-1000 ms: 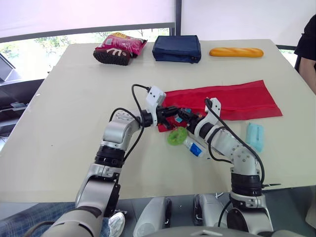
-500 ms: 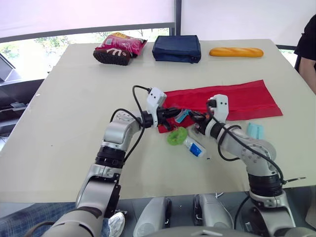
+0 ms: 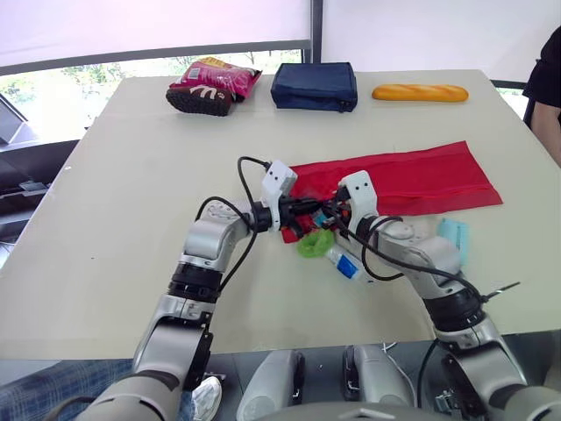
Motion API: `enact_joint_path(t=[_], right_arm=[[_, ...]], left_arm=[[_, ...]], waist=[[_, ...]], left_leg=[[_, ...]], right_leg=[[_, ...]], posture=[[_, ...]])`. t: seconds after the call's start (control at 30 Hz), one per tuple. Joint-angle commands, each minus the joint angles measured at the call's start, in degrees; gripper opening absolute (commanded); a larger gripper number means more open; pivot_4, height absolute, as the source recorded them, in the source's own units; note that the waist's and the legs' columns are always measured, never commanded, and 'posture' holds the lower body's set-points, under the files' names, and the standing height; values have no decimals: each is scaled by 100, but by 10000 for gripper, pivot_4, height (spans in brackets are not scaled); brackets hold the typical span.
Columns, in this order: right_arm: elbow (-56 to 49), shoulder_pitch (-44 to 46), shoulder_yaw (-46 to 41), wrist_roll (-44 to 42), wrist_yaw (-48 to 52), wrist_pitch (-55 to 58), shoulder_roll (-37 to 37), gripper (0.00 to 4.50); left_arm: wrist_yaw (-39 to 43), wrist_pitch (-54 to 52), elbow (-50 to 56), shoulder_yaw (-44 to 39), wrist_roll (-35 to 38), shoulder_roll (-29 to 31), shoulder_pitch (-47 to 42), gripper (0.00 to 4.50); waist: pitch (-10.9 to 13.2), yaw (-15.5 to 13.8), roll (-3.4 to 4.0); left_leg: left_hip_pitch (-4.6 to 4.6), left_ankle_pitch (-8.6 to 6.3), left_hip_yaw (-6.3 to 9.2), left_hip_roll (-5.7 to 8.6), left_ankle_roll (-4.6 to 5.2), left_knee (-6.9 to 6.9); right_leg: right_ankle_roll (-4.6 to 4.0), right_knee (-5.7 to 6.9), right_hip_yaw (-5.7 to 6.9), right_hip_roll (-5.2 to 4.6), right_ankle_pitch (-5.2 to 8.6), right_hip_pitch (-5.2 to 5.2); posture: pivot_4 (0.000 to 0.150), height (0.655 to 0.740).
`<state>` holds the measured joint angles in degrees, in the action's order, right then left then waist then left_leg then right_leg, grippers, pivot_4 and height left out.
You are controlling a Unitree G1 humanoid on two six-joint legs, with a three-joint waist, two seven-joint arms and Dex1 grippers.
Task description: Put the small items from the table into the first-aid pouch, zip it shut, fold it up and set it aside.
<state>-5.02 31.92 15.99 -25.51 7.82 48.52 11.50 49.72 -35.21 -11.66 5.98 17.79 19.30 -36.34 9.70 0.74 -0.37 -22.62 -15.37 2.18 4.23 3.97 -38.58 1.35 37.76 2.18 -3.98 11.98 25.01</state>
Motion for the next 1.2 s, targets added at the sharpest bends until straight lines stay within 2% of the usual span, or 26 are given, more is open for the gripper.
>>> enact_joint_path(t=[0.03, 0.3, 0.63, 0.93, 1.2], right_arm=[[-11, 120, 89, 274, 245, 8, -3, 202], [143, 206, 125, 611, 616, 20, -178, 202], [1269, 727, 127, 1088, 880, -470, -838, 202], [1858, 990, -395, 1251, 758, -1119, -1557, 202], [1694, 895, -603, 1405, 897, -1236, -1488, 202]], left_arm=[[49, 5, 245, -14, 87, 21, -30, 0], [71, -14, 316, 15, 106, 19, 45, 0], [87, -47, 393, 21, 97, -7, 127, 0], [81, -71, 452, 12, 75, 43, 255, 0], [122, 269, -118, -127, -105, 244, 127, 0]], waist=[[0, 0, 0], [0, 4, 0], [-1, 9, -1], [-1, 67, -1], [-1, 111, -1]], left_leg=[[0, 0, 0, 0, 0, 0], [0, 0, 0, 0, -1, 0], [4, 1, 0, 2, -3, 0], [8, 3, 0, -2, -8, 5], [6, 4, 0, -2, -10, 8]], right_leg=[[0, 0, 0, 0, 0, 0], [0, 0, 0, 0, 0, 0], [-1, 2, -1, -2, -1, 0], [-2, 6, -5, 3, -1, 2], [-3, 8, -6, 3, -1, 9]], posture=[[1500, 7395], [1500, 7395], [1500, 7395], [1500, 7395], [1500, 7395]])
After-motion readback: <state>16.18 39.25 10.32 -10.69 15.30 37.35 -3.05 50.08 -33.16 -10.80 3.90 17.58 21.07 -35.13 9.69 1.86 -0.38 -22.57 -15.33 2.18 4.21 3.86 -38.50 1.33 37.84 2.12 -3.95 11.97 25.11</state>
